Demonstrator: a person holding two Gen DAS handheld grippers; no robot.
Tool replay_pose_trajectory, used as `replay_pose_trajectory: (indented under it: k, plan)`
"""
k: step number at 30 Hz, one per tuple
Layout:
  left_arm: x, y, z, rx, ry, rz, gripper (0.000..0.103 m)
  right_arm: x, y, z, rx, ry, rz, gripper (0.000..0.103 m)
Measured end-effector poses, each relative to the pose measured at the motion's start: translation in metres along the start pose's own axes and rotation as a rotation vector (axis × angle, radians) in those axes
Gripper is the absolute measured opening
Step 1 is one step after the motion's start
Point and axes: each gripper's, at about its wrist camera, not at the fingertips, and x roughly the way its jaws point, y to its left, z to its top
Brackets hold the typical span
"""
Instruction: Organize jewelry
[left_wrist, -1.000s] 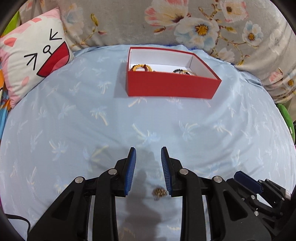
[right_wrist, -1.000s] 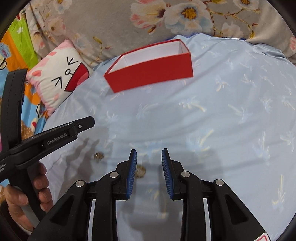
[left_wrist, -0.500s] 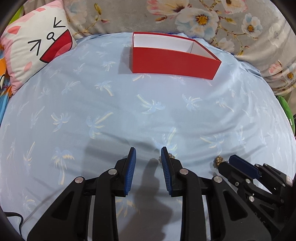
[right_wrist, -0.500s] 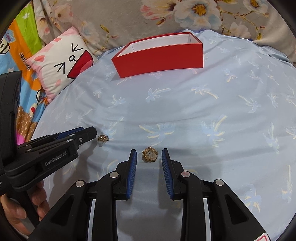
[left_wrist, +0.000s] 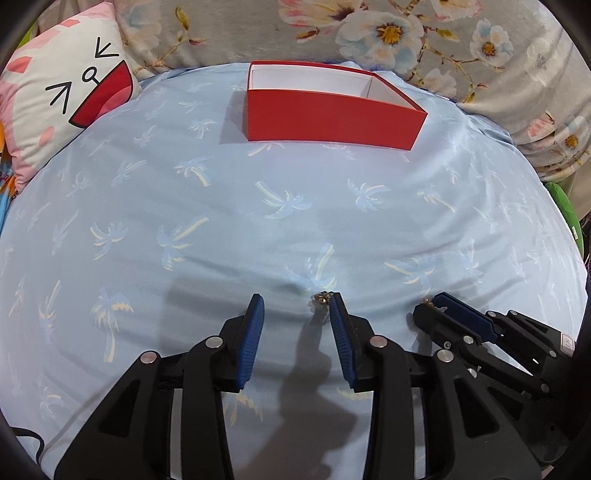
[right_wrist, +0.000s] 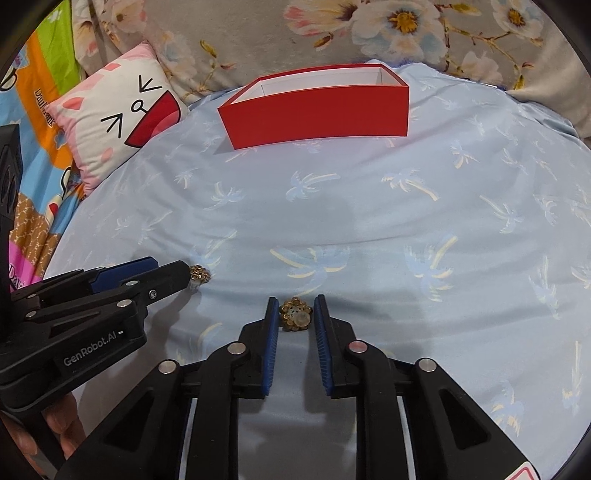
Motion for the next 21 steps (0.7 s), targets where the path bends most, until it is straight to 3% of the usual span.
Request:
replay_pose_trajectory:
  k: [9, 21]
  plan:
    - [0.0, -0.005, -0.006, 0.02, 0.006, -0.008, 0.039, -0.007, -0.008, -0.003, 0.039, 0.0, 0.008, 0.017]
    - [0.01, -0.011, -0.005, 0.022, 0.005, -0.002, 0.037, -0.013, -0.014, -0.007, 0.07, -0.003, 0.015, 0.017]
